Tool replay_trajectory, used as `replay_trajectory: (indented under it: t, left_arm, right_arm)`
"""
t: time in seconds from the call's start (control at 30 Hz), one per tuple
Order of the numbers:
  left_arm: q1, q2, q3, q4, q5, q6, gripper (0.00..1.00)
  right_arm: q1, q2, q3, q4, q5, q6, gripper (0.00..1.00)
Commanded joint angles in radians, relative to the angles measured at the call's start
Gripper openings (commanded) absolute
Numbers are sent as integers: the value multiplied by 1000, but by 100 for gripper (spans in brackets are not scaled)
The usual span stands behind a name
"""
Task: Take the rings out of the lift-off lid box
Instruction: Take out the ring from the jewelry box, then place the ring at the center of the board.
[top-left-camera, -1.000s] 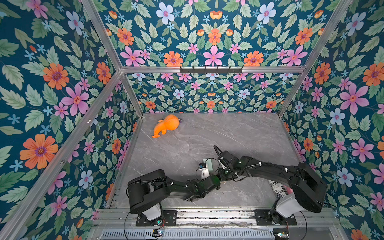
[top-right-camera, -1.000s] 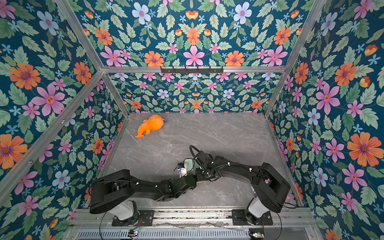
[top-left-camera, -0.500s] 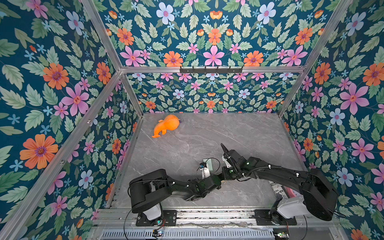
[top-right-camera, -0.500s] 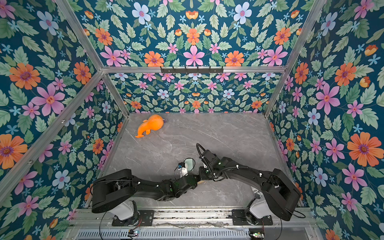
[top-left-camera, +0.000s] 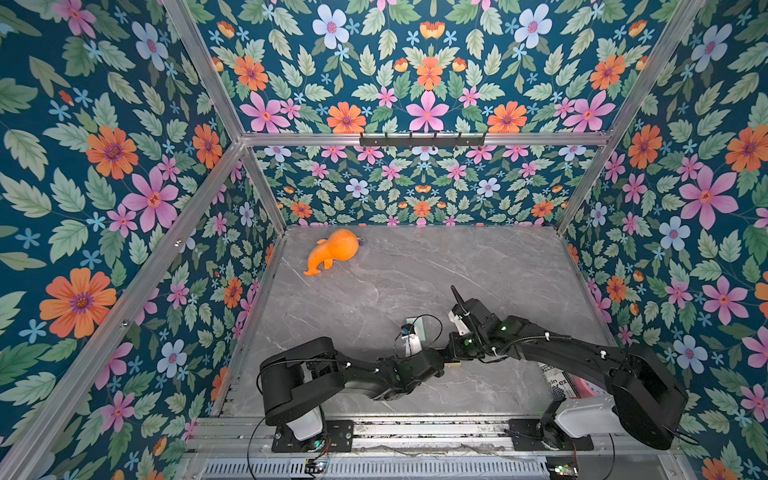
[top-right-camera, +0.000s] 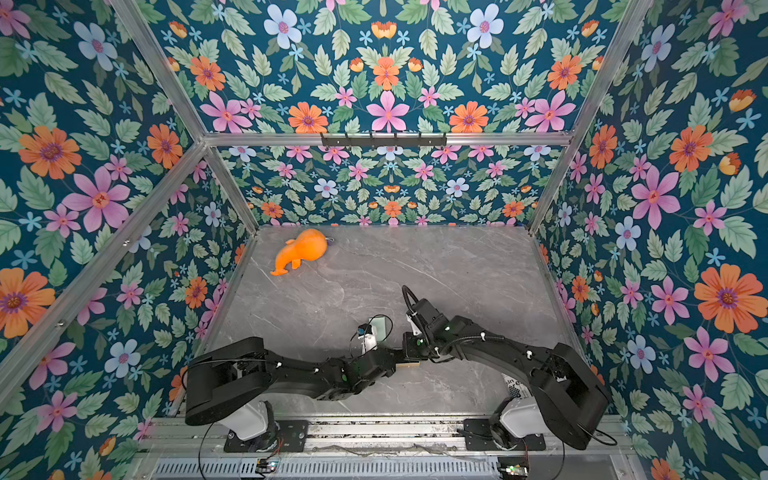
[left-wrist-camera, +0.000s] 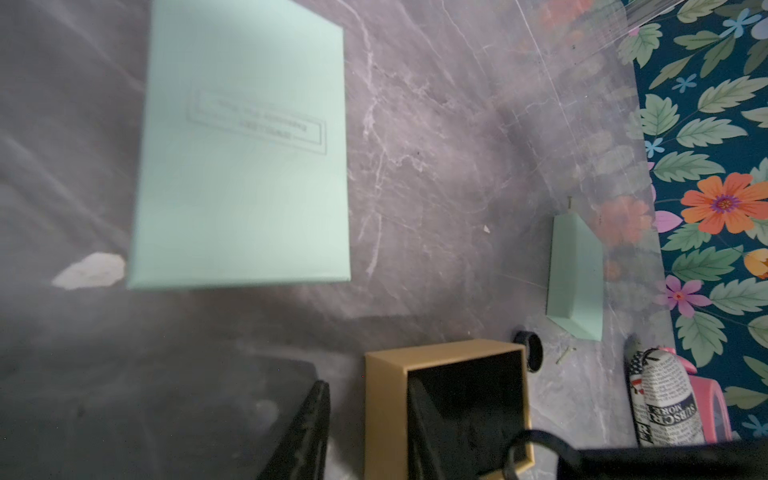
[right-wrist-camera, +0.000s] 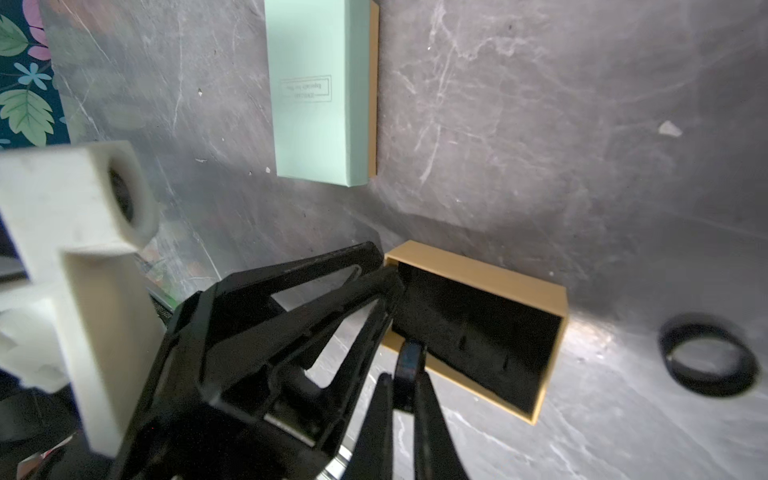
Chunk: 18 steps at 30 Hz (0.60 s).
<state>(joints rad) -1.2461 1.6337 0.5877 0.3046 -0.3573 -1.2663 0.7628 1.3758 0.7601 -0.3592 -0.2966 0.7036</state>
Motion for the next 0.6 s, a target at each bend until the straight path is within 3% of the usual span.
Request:
replay_trajectory:
  t: [0.0, 0.2, 0.37, 0.57]
  left_arm:
    - [0, -14, 4, -128, 11, 26, 35]
    - [0, -46, 15, -164, -13, 50, 37]
    - [1, -74, 25, -181, -27, 79, 46]
    - [-4, -108, 60, -203, -54, 115, 58]
  right_arm:
    - [-7, -8, -8, 8, -6, 15, 5]
    - [-28, -128, -52, -29, 24, 8, 5]
    - [-59, -238, -150, -66, 37, 10, 5]
    - [-69, -268, -235, -40, 30, 25, 5]
